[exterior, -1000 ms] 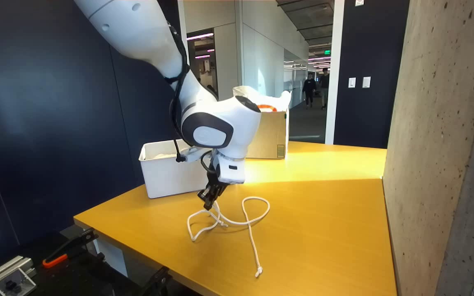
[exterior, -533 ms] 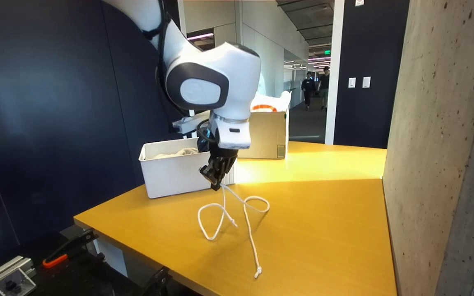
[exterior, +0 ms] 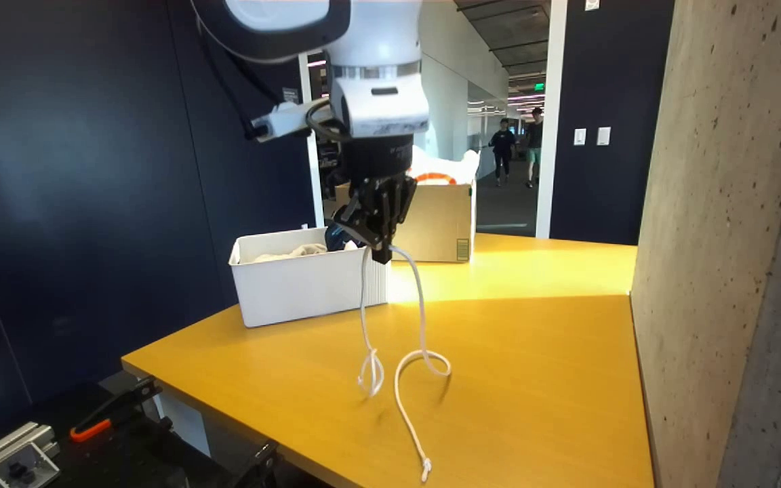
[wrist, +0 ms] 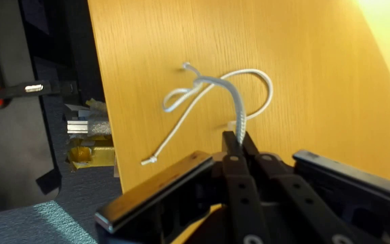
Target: Unfold the white string
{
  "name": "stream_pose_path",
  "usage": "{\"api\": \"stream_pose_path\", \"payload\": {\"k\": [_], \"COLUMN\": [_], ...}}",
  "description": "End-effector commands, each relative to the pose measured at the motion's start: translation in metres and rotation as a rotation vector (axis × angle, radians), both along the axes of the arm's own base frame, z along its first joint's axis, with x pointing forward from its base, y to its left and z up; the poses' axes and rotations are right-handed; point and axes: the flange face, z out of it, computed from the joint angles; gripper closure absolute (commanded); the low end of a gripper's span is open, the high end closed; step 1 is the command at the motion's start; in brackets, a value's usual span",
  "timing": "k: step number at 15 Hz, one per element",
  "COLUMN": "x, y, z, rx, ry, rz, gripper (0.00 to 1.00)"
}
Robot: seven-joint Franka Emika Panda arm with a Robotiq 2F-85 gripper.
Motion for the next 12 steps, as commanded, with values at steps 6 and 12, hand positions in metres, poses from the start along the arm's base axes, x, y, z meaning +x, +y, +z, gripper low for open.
{"api": "stream_pose_path", "payload": {"k": [6, 12], "x": [-0.054, 0.026], "y": [-0.159, -0.071], "z": [0.032, 0.068], "rx": [-0.154, -0.282], "ry": [-0.021, -0.080], "rz": [-0.312, -0.058], "gripper": [0.99, 0.99]}}
